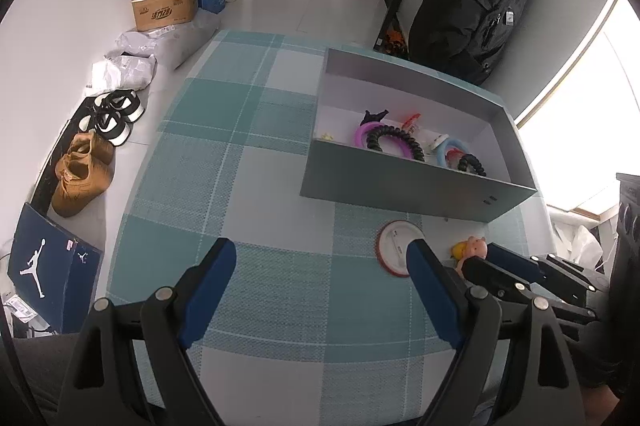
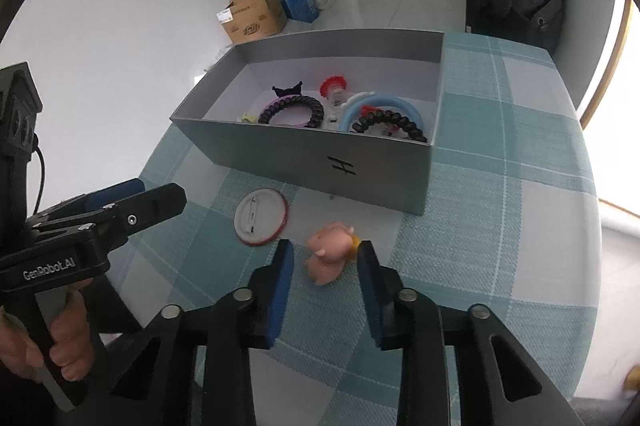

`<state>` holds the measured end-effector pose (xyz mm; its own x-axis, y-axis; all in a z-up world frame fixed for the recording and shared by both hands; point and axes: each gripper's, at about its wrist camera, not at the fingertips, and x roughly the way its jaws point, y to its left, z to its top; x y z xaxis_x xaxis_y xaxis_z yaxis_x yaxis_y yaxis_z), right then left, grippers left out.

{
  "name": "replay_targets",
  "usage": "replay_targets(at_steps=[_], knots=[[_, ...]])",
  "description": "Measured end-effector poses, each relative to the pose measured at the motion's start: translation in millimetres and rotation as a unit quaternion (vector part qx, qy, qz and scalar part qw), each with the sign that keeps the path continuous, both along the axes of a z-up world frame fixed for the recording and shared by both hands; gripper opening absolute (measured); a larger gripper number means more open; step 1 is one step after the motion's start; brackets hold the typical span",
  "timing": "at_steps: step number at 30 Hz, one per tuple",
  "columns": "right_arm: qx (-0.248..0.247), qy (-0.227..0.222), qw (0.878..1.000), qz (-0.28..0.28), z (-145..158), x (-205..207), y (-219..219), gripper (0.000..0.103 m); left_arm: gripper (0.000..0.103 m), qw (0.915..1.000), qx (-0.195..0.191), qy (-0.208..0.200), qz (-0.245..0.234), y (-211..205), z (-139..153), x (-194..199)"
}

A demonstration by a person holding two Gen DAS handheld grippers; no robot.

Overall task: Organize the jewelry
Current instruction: 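Grasp the pink pig figure with the right tool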

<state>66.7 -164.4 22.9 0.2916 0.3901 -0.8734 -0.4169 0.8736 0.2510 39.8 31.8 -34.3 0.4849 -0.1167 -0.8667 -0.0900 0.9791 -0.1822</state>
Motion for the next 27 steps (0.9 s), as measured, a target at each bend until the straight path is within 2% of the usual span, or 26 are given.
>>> replay_targets(at_steps=[13,24,27], knots=[[-0.028,-0.008,1.0,0.006,-3.2,3.5,9.3,0.02,0.084,0.9998,0.015,-0.003,-0.014,-4.6,0.8,0.3],[-0.017,-0.006,1.0,0.009,1.6,1.1,6.5,0.02,0.084,0.9997,0.02,-0.002,-0.017,-7.6,-0.3,0.3],[-0.009,-0.008,1.0,0.01,3.3,0.7,2.5,0.02,0.084,0.9996,0.008,0.01,-0.026,-10.1,-3.6,2.7]])
